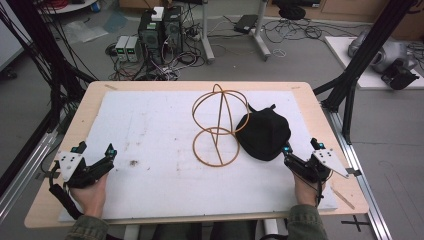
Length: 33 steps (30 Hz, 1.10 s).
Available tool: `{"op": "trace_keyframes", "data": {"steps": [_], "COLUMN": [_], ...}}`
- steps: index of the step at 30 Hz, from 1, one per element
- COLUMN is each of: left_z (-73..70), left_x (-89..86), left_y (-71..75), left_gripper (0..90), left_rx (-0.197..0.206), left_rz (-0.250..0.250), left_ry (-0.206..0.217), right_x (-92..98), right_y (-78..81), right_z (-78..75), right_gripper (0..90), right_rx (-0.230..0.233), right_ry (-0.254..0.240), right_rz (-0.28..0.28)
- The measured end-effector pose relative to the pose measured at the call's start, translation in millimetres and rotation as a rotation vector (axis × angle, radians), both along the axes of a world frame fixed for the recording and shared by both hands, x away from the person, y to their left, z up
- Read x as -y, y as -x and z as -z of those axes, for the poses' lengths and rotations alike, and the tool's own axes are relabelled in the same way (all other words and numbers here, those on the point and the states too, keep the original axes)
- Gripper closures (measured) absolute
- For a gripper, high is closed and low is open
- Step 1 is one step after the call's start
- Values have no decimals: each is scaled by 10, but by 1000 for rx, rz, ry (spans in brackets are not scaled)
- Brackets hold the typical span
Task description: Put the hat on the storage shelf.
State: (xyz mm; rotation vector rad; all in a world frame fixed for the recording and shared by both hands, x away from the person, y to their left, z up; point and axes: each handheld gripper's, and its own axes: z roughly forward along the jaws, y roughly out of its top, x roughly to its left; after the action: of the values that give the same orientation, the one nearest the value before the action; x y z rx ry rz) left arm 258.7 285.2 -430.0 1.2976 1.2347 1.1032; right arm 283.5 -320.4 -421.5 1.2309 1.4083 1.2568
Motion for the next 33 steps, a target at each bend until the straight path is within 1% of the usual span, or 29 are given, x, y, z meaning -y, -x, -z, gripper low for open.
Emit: {"op": "trace_keyframes", "data": {"steps": [2,4,5,10,14,20,29,33], "left_z": [-4,-2,-1,-1,4,6,10,11], "left_x": [-4,-2,-2,-9,-13,-20,-23,-22], "left_y": [6,9,10,8,4,4,-4,-7], "left_gripper": [145,145,146,145,146,146,147,148], "left_rx": [6,1,1,6,0,-1,-4,-6], "left_rz": [0,3,4,7,6,7,7,10], "left_ry": [5,-2,-1,13,14,13,26,28], "right_x": [-6,0,-3,5,19,28,9,-6], "right_y": [11,11,16,26,44,51,44,36], "right_z": [-12,-16,-18,-18,-26,-29,-32,-52], "right_gripper": [107,107,107,107,107,107,108,108], "right_rx": [21,28,28,30,41,43,35,23], "right_ry": [-2,3,-5,-7,-12,-13,-13,-8], "right_rz": [12,11,14,8,14,18,-4,-11]}}
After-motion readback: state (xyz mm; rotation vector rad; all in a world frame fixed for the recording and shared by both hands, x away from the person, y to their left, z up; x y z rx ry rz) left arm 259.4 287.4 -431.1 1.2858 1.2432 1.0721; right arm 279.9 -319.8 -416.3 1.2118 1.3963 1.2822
